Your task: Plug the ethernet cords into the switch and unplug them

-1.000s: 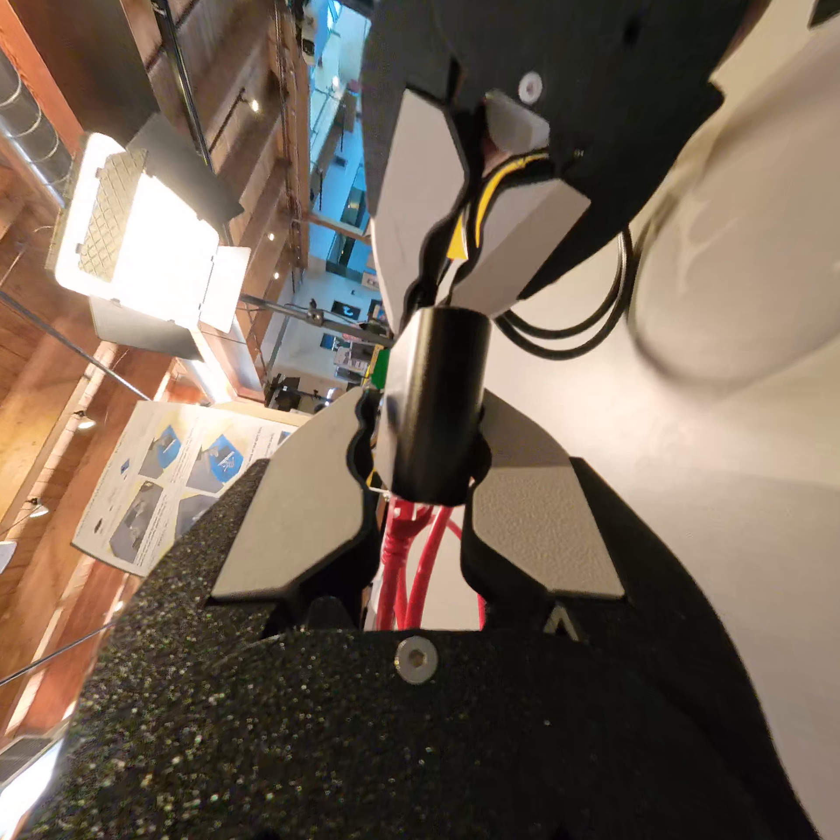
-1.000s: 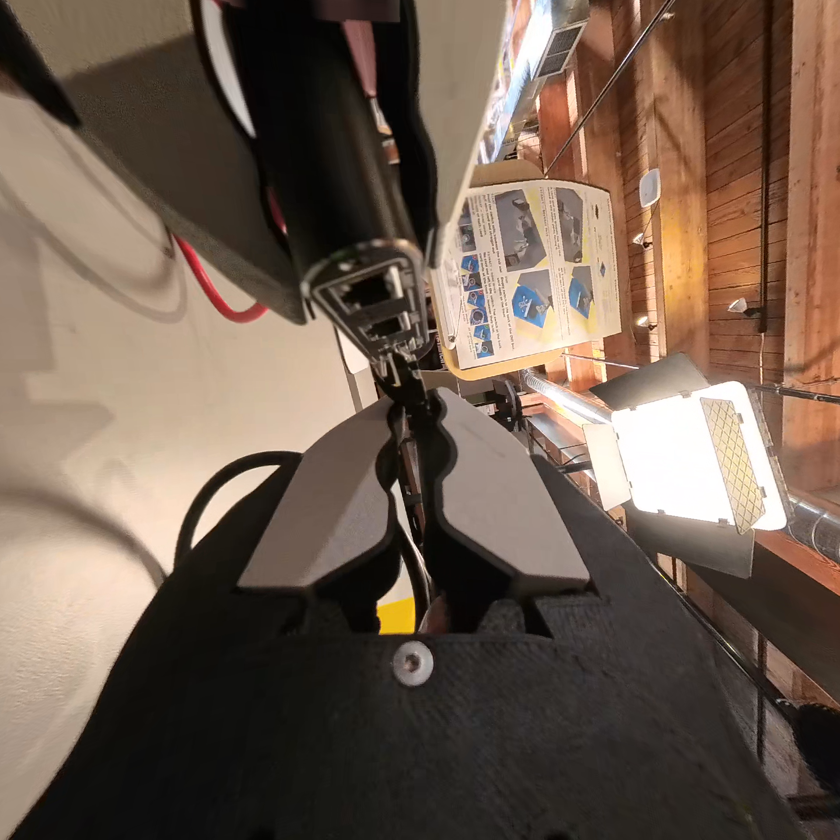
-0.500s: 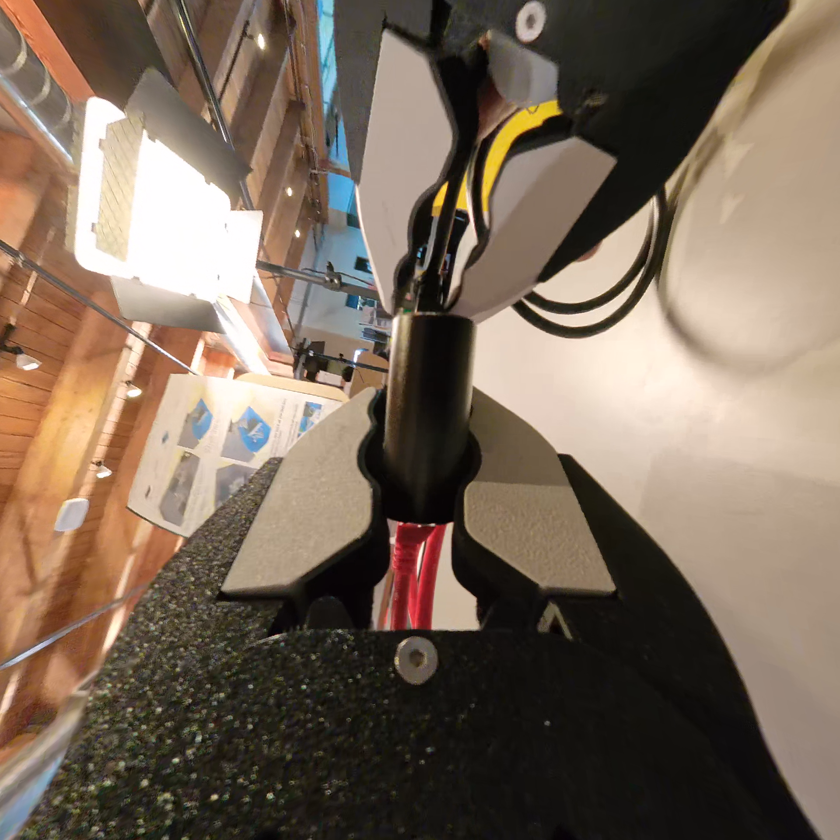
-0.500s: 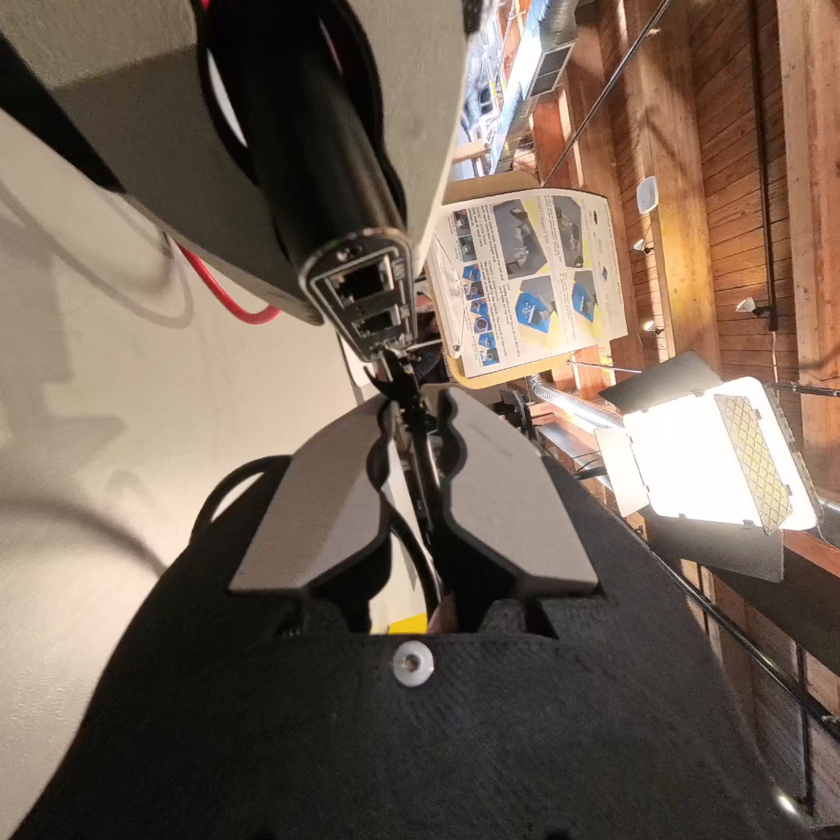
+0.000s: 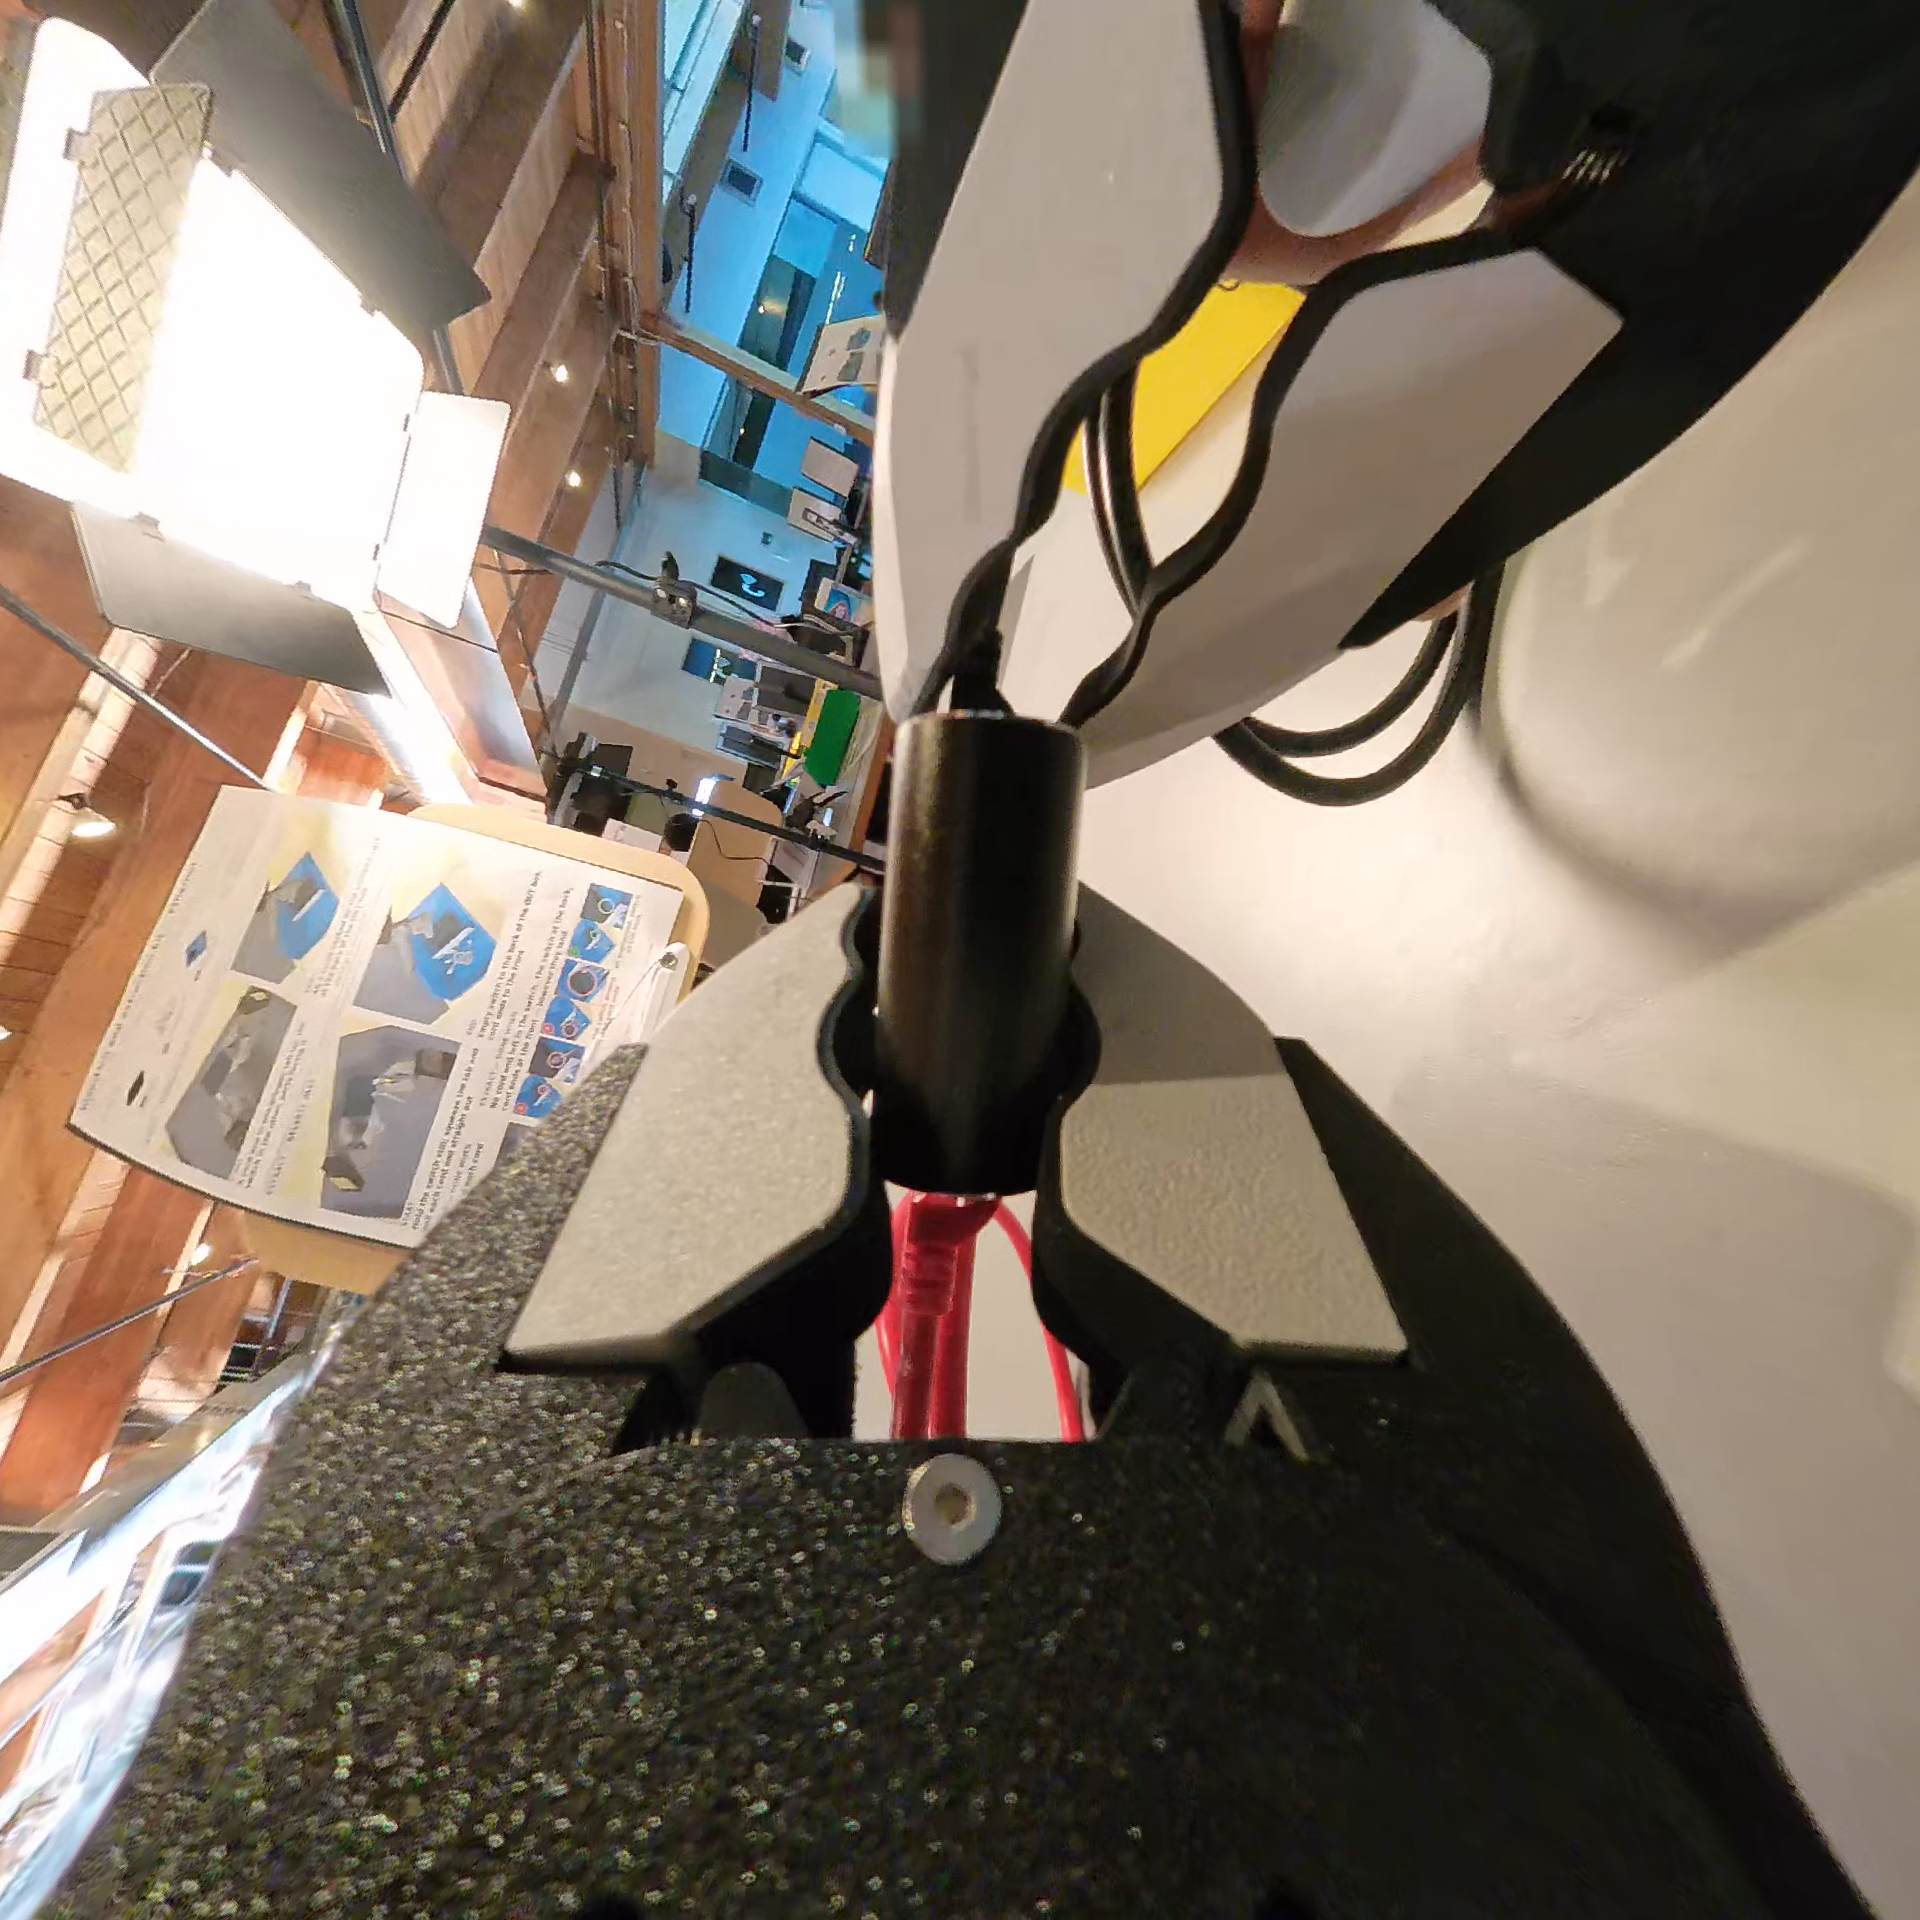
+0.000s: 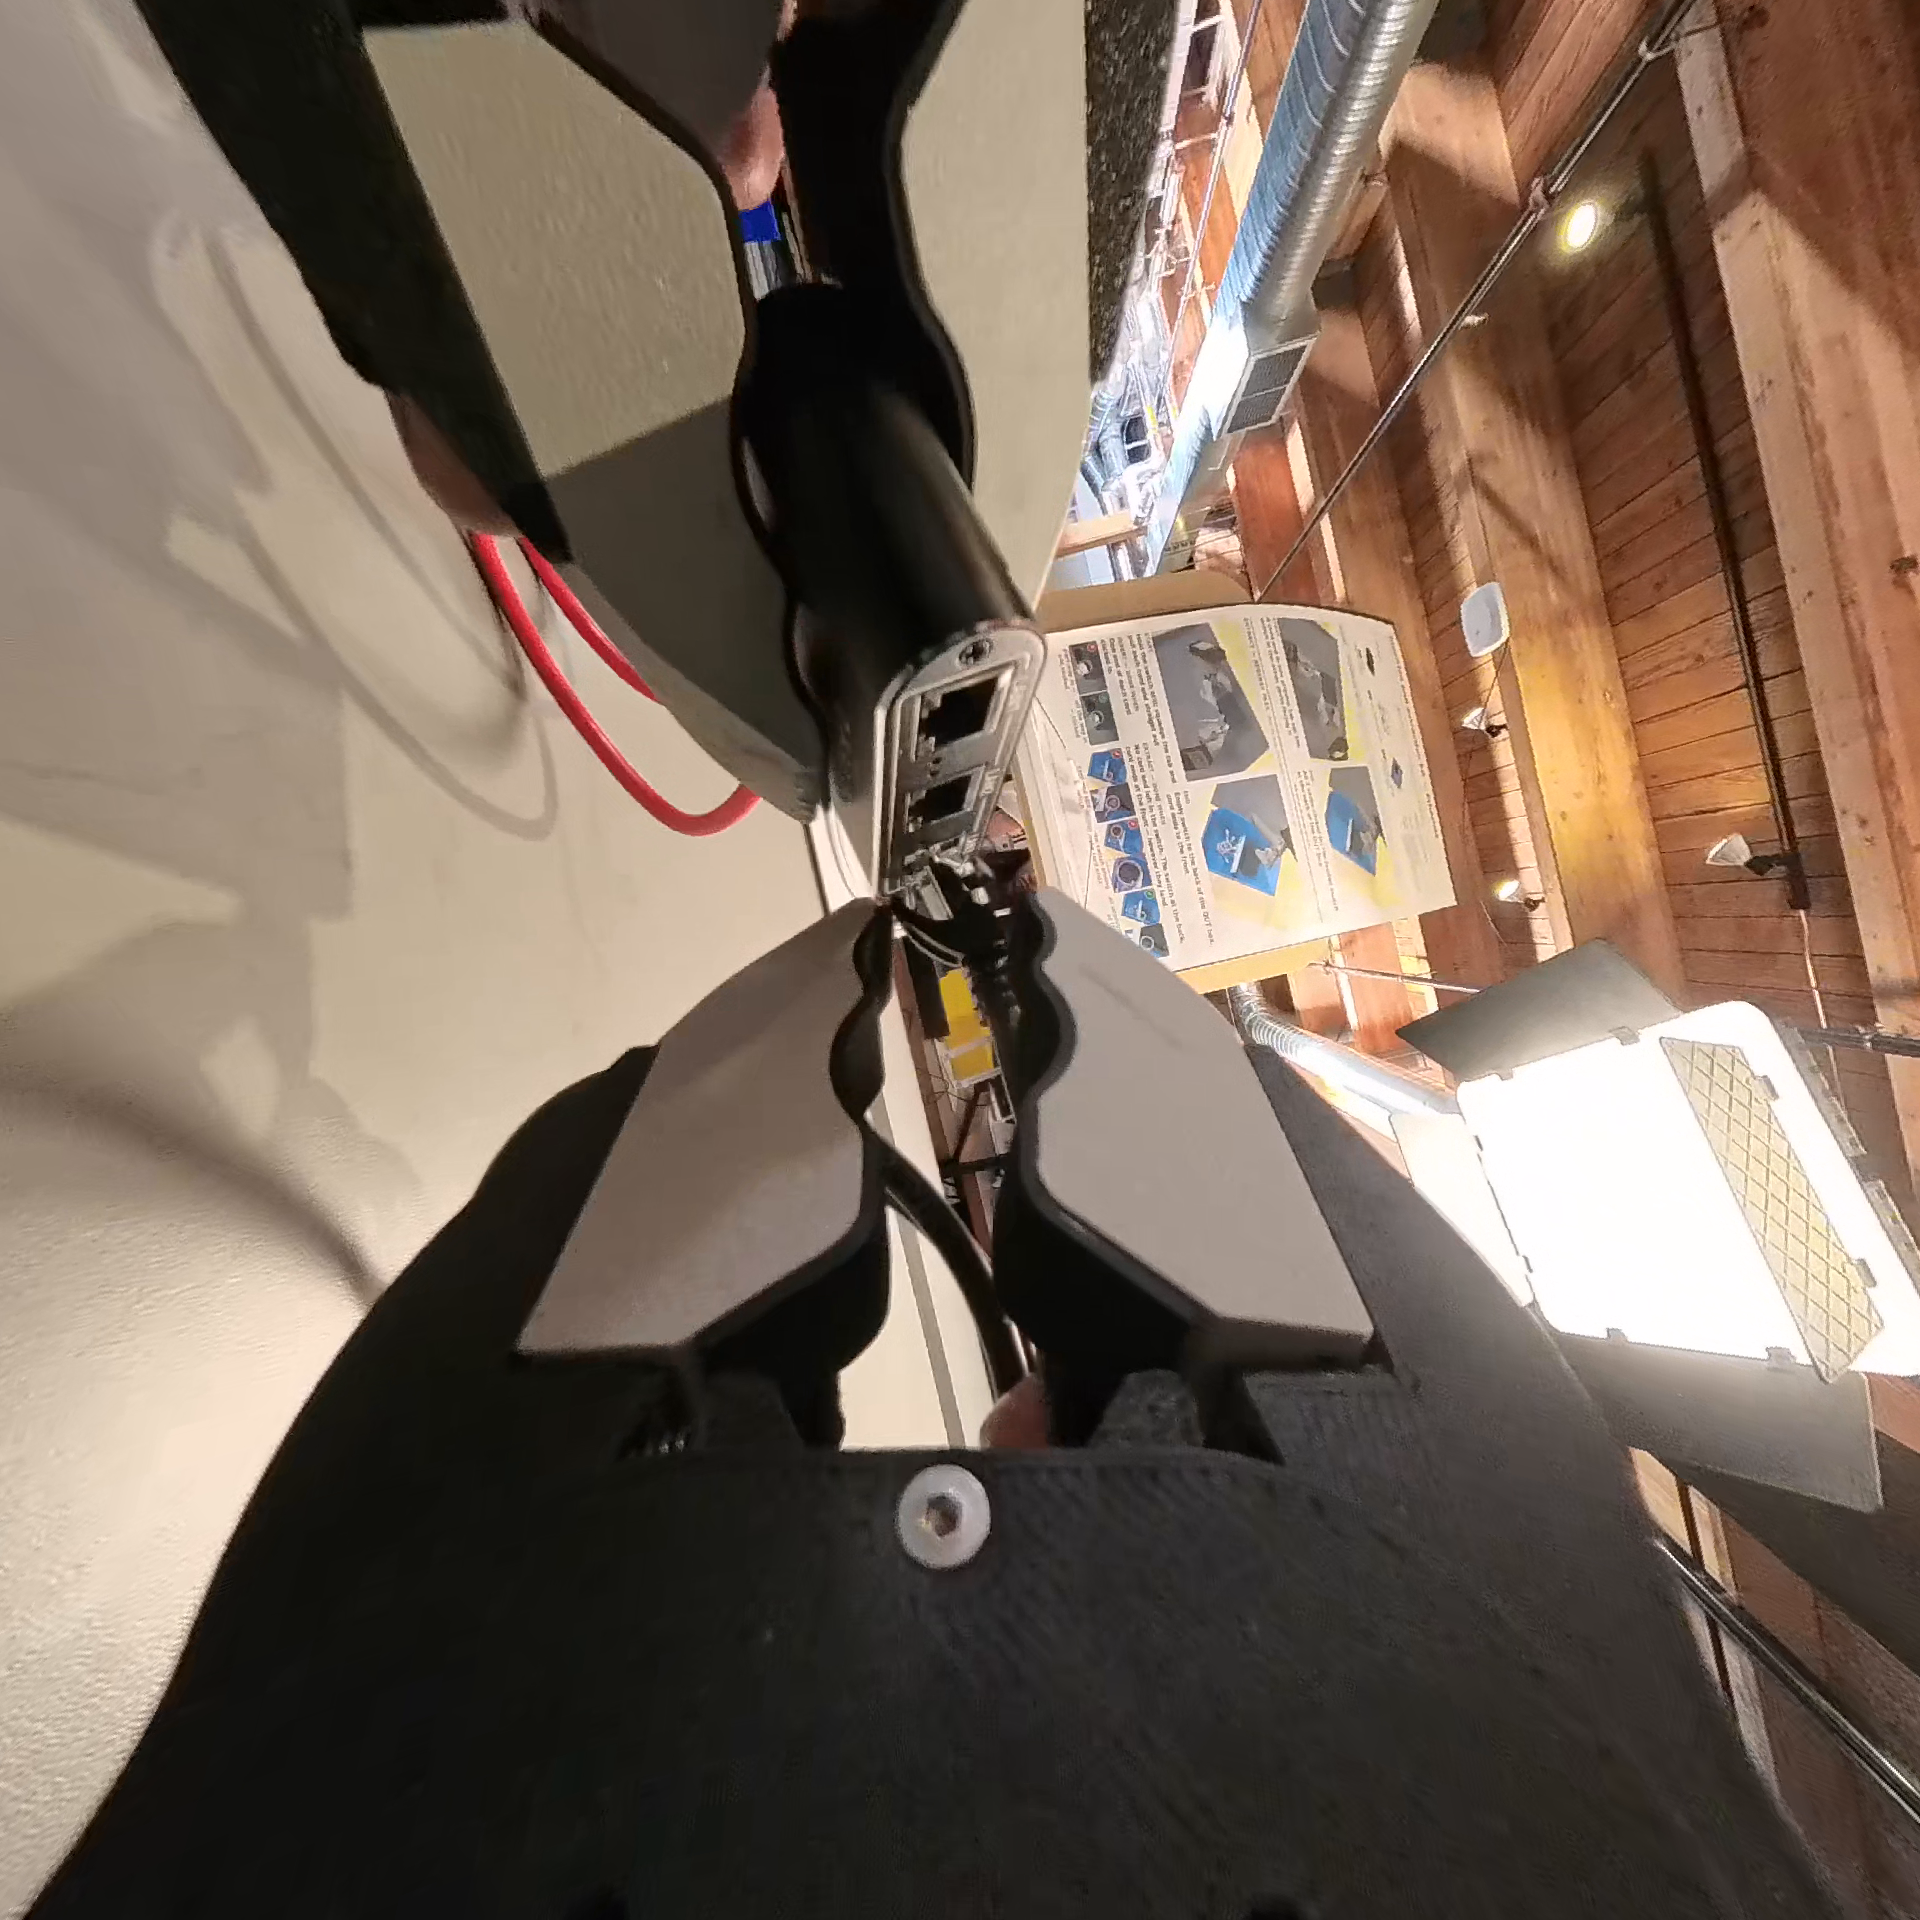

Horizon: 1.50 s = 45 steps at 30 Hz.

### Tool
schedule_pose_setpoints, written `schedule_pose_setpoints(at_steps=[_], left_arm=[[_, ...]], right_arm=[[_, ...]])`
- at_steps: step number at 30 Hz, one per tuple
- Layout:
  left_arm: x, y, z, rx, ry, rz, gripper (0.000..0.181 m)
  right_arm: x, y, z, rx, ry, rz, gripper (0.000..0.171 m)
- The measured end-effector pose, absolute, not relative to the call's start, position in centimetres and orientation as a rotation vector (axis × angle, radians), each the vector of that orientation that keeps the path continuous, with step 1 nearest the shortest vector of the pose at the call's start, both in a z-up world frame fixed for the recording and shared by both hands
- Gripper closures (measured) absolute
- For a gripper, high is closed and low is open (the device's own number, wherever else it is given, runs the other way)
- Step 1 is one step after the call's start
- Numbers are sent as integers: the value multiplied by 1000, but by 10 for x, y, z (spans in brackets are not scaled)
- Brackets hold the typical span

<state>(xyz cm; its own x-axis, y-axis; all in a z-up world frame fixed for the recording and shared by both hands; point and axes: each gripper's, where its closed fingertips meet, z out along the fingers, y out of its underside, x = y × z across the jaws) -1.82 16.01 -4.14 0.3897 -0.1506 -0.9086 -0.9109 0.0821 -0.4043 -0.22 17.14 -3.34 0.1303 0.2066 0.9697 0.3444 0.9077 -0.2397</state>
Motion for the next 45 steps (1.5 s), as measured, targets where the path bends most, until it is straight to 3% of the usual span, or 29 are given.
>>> schedule_pose_setpoints(at_steps=[36, 45], left_arm=[[-8, 159, -40, -1445, 976, 542, 153], [-10, 164, -29, -1395, 915, 665, 153]], right_arm=[[6, 168, -25, -500, -1471, -116, 154], [7, 173, -13, -587, -1370, -116, 154]])
